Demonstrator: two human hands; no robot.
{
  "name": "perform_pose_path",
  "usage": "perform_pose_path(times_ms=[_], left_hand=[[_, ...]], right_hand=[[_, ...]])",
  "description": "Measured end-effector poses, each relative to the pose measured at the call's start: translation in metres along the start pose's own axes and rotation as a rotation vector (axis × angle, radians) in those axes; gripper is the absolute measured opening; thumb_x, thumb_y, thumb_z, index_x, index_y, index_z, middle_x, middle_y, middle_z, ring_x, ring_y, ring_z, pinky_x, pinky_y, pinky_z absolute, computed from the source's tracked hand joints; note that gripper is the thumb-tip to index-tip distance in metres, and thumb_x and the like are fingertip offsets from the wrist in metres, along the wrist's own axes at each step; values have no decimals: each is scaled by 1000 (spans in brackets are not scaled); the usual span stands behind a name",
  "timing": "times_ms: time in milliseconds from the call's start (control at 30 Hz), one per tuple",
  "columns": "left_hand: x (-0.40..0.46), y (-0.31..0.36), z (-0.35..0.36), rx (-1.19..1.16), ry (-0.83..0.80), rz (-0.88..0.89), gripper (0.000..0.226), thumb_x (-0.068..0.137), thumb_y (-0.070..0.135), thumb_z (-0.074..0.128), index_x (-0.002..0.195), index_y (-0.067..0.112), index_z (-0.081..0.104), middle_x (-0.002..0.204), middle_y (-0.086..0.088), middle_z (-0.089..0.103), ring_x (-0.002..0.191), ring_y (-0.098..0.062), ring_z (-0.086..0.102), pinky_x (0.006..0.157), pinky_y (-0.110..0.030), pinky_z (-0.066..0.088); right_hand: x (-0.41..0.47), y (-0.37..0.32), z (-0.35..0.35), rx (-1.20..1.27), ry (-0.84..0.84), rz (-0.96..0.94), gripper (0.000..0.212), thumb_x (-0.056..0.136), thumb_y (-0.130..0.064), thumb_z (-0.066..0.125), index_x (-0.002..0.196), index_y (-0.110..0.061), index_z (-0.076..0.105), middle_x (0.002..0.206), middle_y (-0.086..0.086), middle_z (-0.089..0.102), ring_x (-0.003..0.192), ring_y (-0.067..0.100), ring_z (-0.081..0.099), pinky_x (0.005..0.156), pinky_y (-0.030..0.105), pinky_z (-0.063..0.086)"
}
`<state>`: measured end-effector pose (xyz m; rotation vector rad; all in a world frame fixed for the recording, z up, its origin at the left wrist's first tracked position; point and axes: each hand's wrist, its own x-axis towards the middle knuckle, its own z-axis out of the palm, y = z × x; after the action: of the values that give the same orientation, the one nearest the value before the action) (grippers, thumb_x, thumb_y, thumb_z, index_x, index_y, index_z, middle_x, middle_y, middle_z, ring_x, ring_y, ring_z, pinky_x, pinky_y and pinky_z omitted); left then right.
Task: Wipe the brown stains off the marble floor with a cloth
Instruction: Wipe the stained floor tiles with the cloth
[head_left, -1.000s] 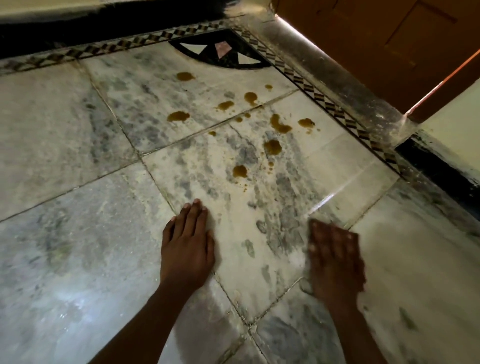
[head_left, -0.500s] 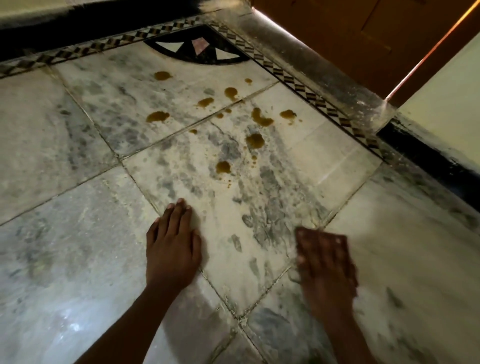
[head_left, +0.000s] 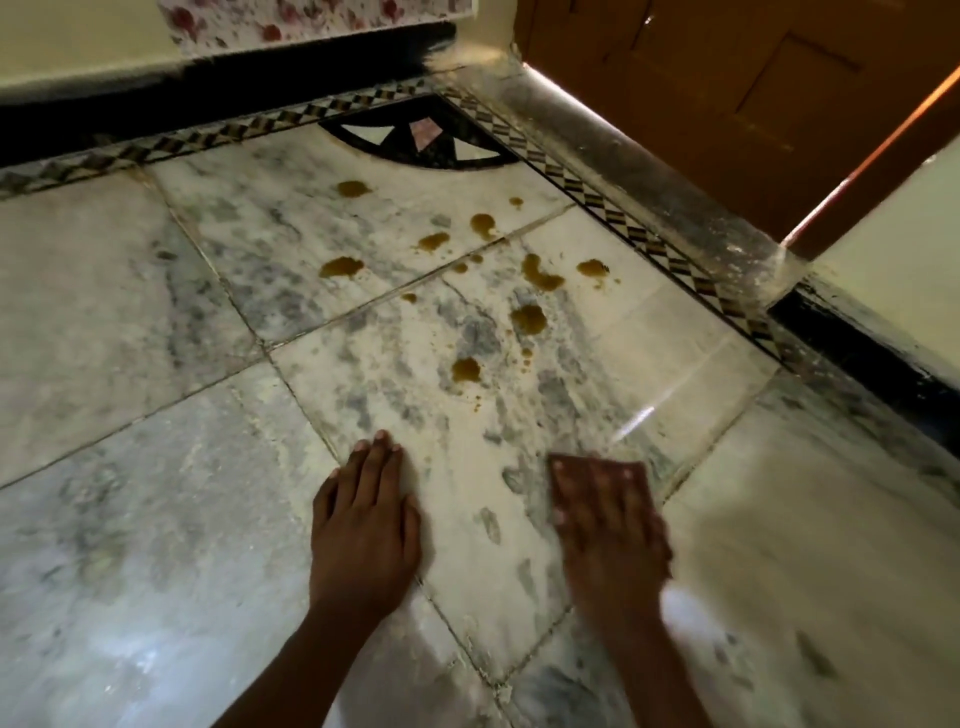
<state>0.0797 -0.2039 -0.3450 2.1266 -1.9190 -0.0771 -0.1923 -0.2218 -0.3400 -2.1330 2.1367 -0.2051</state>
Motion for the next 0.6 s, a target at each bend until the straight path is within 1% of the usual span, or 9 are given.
perform_pose_path(times_ms=[67,133,167,200,300,367,400,500,600], left_hand=[[0,-2,2,3,-8,1,63,104,37,41,160,10,46,172,-9,39,158,-29,38,121,-51,38],[0,-3,4,10,-7,-4,63,104,37,42,161,11,44,172,-9,38,159,-28,37,122,-51,37],[0,-2,5,1,-6,-6,63,104,37,42,161,11,44,172,-9,38,159,-28,37,122,-51,37],[0,-2,5,-10,-5,-4,63,104,37,42,161,11,44,172,-8,37,159,-28,37,122,-51,36],[-1,-3,5,-23,1,-3,62,104,36,43,161,12,45,173,-7,37,159,-28,36,121,-51,37],[-1,-3,5,-26,0,-12,61,104,35,43,160,12,46,173,-6,38,159,-27,36,121,-51,37],[0,-3,6,-30,-2,-17,61,104,35,43,160,13,46,173,-6,37,160,-27,36,122,-50,37],[-1,-4,7,-35,-5,-16,61,105,36,42,161,14,44,173,-6,37,160,-26,34,123,-50,36],[-2,-4,7,-27,-14,-13,61,106,36,42,163,14,41,174,-5,34,161,-26,33,124,-50,36]], right_hand=[[38,10,2,-18,40,173,58,108,-54,22,162,-40,37,169,5,39,158,42,27,124,64,23],[86,-9,4,4,-31,213,59,110,-57,12,166,-41,23,176,3,22,162,41,13,127,67,9],[105,-24,7,21,-85,209,57,111,-57,14,166,-45,17,178,0,15,163,40,7,127,67,5],[115,-40,10,37,-95,184,55,111,-55,20,165,-47,17,178,-1,15,163,41,7,127,68,6],[89,-77,23,-30,13,-85,54,108,-56,28,161,-49,35,171,-1,37,160,39,26,124,66,22],[49,-73,16,-26,-35,-274,52,109,-58,25,161,-53,31,173,-7,31,162,30,22,126,60,22],[35,-62,12,-20,-61,-295,52,109,-59,22,161,-55,28,174,-10,27,163,25,19,126,57,21],[47,-24,4,-7,-40,-91,55,108,-60,15,161,-54,29,174,-10,27,162,29,21,126,60,24],[103,-35,4,123,-32,245,53,110,-59,21,162,-53,17,177,-8,17,164,33,7,129,62,6]])
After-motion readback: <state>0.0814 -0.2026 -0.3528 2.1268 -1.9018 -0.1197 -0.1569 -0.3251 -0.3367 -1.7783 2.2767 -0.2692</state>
